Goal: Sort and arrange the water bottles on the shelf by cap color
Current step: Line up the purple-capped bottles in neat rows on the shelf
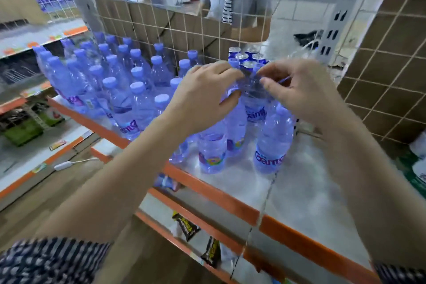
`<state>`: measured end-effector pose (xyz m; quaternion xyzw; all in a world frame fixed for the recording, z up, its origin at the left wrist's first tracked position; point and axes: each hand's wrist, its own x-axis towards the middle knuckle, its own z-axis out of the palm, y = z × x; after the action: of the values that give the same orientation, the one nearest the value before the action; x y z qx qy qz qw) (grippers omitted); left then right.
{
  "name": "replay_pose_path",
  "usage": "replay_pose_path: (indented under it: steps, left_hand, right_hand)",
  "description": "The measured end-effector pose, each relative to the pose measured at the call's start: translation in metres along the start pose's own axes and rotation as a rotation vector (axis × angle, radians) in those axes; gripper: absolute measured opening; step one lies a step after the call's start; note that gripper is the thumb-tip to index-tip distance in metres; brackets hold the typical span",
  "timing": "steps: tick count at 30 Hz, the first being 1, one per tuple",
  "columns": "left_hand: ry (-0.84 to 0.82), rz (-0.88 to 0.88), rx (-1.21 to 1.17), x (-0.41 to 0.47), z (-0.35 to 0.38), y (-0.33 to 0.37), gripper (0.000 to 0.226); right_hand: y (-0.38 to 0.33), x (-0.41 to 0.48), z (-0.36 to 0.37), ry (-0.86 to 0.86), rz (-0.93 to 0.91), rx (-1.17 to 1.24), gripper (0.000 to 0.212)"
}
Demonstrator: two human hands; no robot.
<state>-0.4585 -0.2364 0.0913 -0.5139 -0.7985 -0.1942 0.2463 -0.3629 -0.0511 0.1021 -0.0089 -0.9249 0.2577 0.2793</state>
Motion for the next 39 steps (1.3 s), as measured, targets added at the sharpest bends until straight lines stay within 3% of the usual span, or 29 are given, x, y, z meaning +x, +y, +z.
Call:
replay_pose_path:
  steps: [4,7,17,23,26,31,39]
  left_hand:
    - [-0.107,-0.007,-0.122,0.040,0.000,-0.049,0.030]
    - [-0.175,0.033,-0.080,0.067,0.001,-0.090,0.037]
    - [-0.386,0.277,0.022,0.128,0.032,-0.243,0.028]
    - [-0.535,0.394,-0.004,0.145,0.055,-0.320,0.038]
    - [-0.588,0.463,-0.090,0.158,0.075,-0.333,0.040]
    - [-0.656,0.564,-0.206,0.168,0.104,-0.329,0.040]
    - [-0.644,0.568,-0.123,0.176,0.115,-0.327,0.036]
  right_hand:
    - [0.011,0.046,0.005,-0.052,0.021,-0.091,0.016]
    - [0.017,0.075,0.011,-0.094,0.041,-0.125,0.015]
    - [0.004,0.184,0.085,-0.365,0.053,-0.408,0.020]
    - [-0.013,0.234,0.139,-0.515,0.172,-0.320,0.031]
    - [-0.020,0.239,0.167,-0.613,0.168,-0.305,0.038]
    - [-0.024,0.239,0.191,-0.632,0.092,-0.531,0.042]
    - [-0.010,0.239,0.167,-0.615,0.289,-0.536,0.039]
